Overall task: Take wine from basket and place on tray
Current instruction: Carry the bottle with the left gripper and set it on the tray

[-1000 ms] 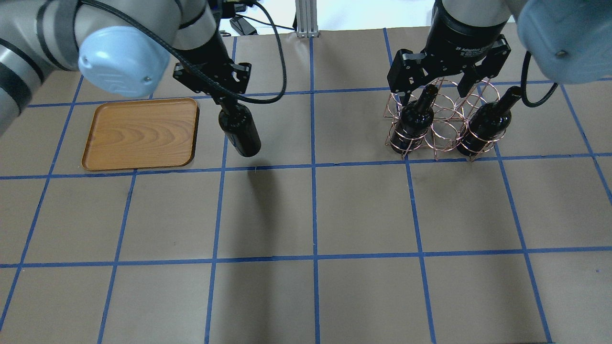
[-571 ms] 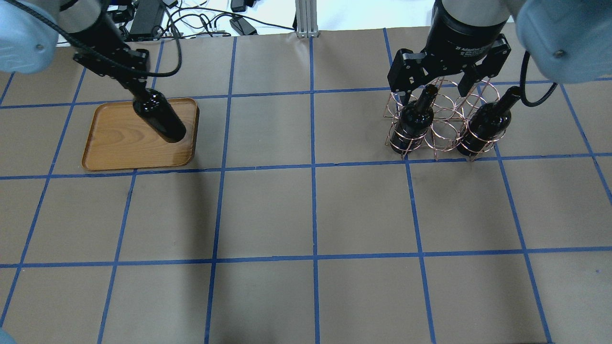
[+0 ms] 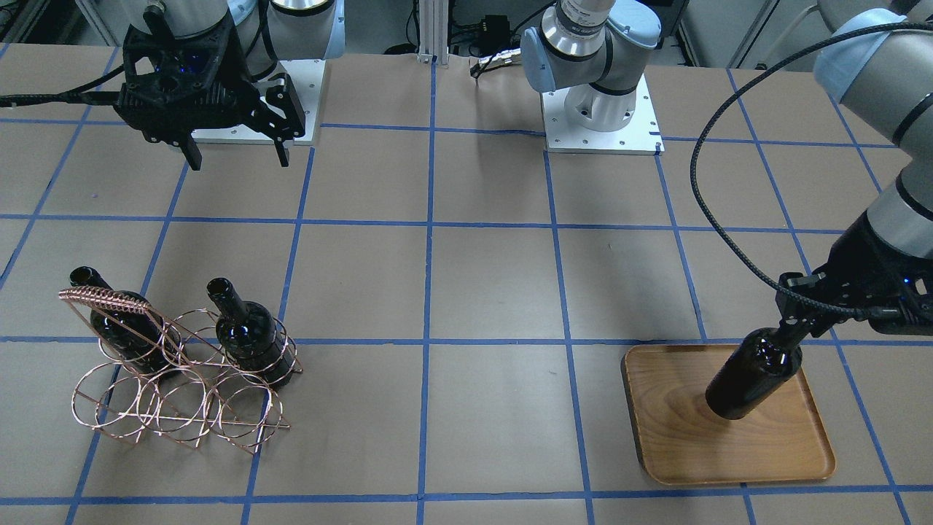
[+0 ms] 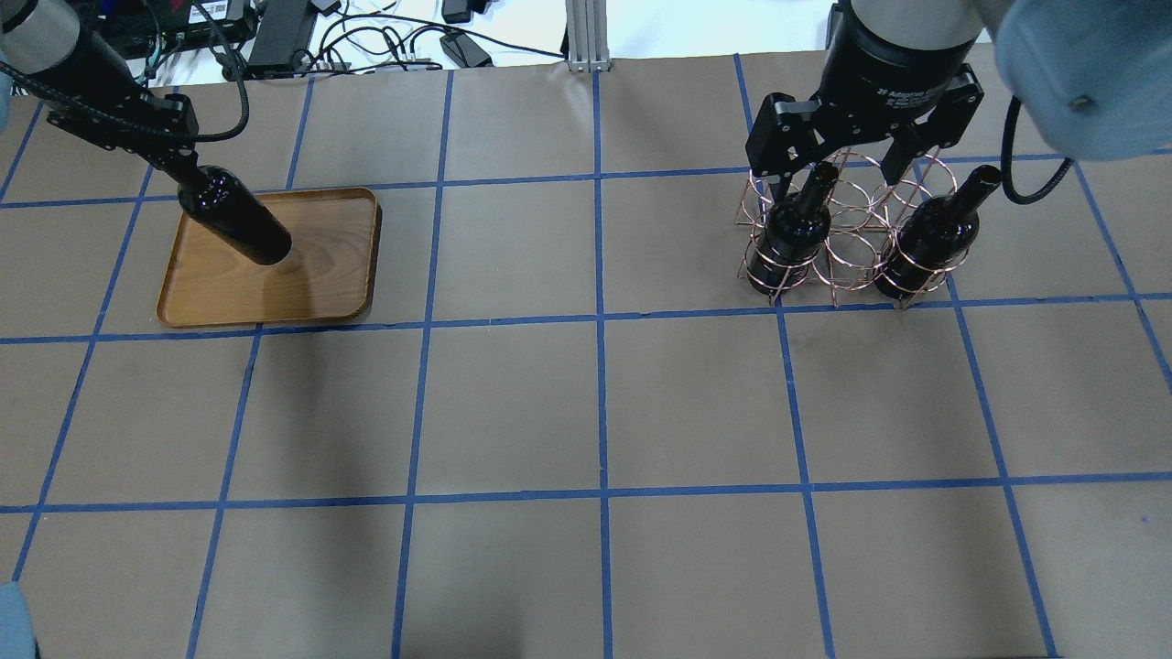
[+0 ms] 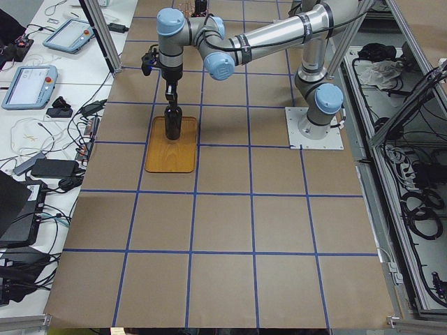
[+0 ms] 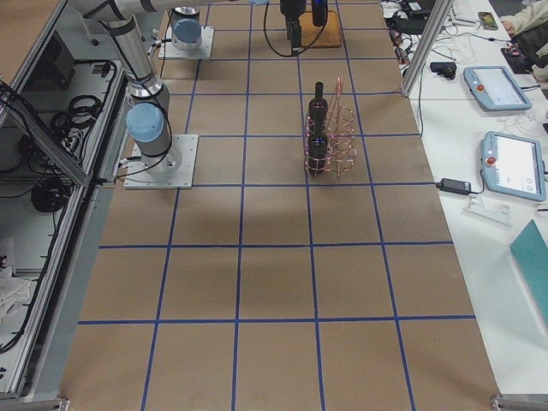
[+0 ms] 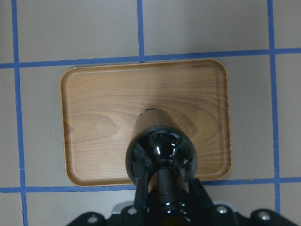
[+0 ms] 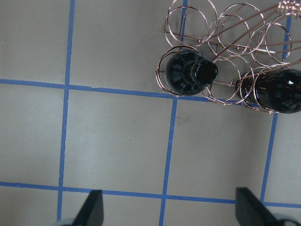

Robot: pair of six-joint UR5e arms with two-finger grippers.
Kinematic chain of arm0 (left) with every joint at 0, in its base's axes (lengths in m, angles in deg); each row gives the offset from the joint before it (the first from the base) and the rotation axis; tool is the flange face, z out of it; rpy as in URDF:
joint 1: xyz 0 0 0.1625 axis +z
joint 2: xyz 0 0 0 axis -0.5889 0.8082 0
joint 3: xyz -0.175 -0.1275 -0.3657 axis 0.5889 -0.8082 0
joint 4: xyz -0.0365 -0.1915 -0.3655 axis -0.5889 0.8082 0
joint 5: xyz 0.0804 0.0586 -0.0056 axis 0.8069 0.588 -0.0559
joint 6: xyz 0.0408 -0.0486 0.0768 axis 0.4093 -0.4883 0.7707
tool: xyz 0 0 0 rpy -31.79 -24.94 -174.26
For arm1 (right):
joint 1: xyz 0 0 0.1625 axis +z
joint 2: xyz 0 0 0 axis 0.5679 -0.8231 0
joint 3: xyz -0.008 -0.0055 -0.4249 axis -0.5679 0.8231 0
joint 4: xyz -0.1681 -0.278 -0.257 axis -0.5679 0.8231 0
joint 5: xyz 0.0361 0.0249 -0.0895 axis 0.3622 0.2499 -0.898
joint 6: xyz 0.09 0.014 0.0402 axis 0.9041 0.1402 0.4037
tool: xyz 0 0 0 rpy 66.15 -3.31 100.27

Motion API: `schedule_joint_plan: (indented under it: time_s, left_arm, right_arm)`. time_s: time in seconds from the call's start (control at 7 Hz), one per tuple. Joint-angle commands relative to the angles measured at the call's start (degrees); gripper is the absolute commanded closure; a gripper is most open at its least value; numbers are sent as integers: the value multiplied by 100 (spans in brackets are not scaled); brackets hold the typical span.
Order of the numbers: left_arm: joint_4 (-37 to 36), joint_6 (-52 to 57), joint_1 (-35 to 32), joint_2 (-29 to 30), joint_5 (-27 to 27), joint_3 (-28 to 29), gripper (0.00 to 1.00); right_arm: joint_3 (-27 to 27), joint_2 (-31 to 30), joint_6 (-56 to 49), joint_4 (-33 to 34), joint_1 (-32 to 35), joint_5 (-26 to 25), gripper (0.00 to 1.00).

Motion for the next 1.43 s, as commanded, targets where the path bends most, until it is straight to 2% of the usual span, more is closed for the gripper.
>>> schedule_joint_plan:
  time_s: [0.0,0.14,0.29,0.57,0.71,1.0,1.14,1.29]
  left_arm:
    - [-128,181,66,55,3,-83,90]
    - [-137,181,66,72,-6,-92,80]
    - [-250,225,66,99,-50,-92,1]
    - [-251,278,57,29,2,-83,0]
    - [71,234,40,-215,81,22,0]
    - [1220,-54,-196,-926,117,180,0]
    - [1791,-613,-520,-1321,73,189,0]
    - [1901,-1593,-1045,-1516,38,181,0]
  right_arm:
    - [0,-28,-9,-13,-12,-15,0]
    - [0,-37,-10,21,-3,-6,0]
    - [0,-46,-10,22,-12,-15,0]
    - [0,-37,-1,22,-12,-138,0]
    - [0,-46,-1,13,-21,-129,0]
    - [0,-46,-1,22,-21,-155,0]
    - [0,-46,17,30,-21,-155,0]
    - [0,-46,-9,4,-30,-173,0]
